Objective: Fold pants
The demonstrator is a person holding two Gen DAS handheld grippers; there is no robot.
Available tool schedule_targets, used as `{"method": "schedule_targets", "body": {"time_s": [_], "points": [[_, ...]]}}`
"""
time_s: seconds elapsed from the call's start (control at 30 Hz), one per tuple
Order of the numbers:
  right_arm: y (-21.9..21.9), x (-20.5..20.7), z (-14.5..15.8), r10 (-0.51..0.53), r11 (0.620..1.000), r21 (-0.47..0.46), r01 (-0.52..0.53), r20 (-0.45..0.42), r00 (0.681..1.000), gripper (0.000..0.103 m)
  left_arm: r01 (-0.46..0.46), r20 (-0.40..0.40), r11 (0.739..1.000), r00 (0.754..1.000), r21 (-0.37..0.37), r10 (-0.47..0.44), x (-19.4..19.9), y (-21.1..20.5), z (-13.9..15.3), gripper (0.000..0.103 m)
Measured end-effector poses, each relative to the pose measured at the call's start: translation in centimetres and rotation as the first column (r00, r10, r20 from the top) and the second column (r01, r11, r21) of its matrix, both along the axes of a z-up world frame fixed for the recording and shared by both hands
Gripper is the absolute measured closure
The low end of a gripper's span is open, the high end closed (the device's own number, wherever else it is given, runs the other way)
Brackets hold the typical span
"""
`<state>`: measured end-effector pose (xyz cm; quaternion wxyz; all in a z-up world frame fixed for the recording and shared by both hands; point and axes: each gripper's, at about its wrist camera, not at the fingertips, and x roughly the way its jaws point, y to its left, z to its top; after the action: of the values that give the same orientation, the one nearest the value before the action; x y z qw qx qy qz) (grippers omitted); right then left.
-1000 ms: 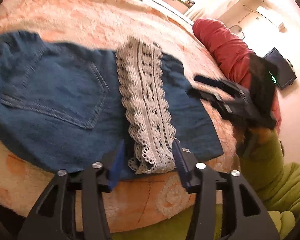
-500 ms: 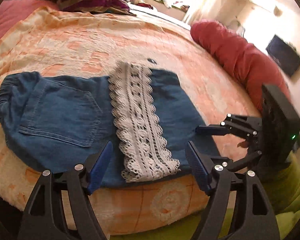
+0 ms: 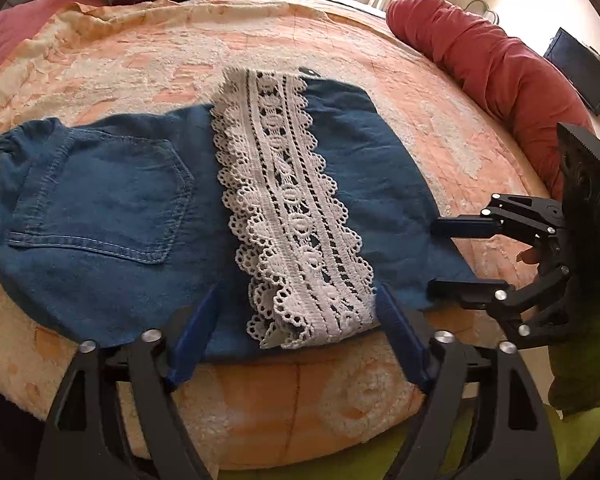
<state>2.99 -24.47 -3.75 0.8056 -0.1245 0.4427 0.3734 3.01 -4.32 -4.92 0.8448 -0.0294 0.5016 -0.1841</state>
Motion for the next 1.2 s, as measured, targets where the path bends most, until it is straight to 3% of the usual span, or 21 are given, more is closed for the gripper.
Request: {"method": "schedule_targets", "body": {"time_s": [0.13,0.23,0.3,0.57,0.9,1.2], "points": [[-0.8,0.2,1.1,-0.032,0.999,0.02,0.031,0.025,0.999,0.043,-0.03,0.035,1.0,0.999,-0.009,0.03,-0.3,0.6,1.2,0.014],[-1.5,0.6,1.8,-0.07,0.997,0.034,0.069,0.038,0.997,0.037,-0.059,0.068,0.998,0.996,0.01,0.058,-0.8,1.0,2.3,0.005],[-1.9,0.7,2.4,-0.097,0.994,0.047,0.095,0.053,0.994,0.026,-0.07,0.089,0.997,0.994,0.031,0.067,-1.0,1.1,3.0,0.005],[-1.6,1.2,4.0,-0.132,0.99,0.065,0.125,0.102,0.986,0.014,-0.119,0.123,0.99,0.986,0.079,0.109,-1.4,2.3,4.3,0.005],[1.3,2.6,6.5,-0.104,0.989,0.122,0.087,0.145,0.984,0.01,-0.208,0.118,0.976,0.973,0.063,0.199,-1.2,5.2,4.7,0.005],[5.8,4.9,8.1,-0.044,0.992,0.124,0.024,0.158,0.987,0.009,-0.355,0.113,0.935,0.929,0.004,0.352,-1.6,10.7,5.3,0.005]]}}
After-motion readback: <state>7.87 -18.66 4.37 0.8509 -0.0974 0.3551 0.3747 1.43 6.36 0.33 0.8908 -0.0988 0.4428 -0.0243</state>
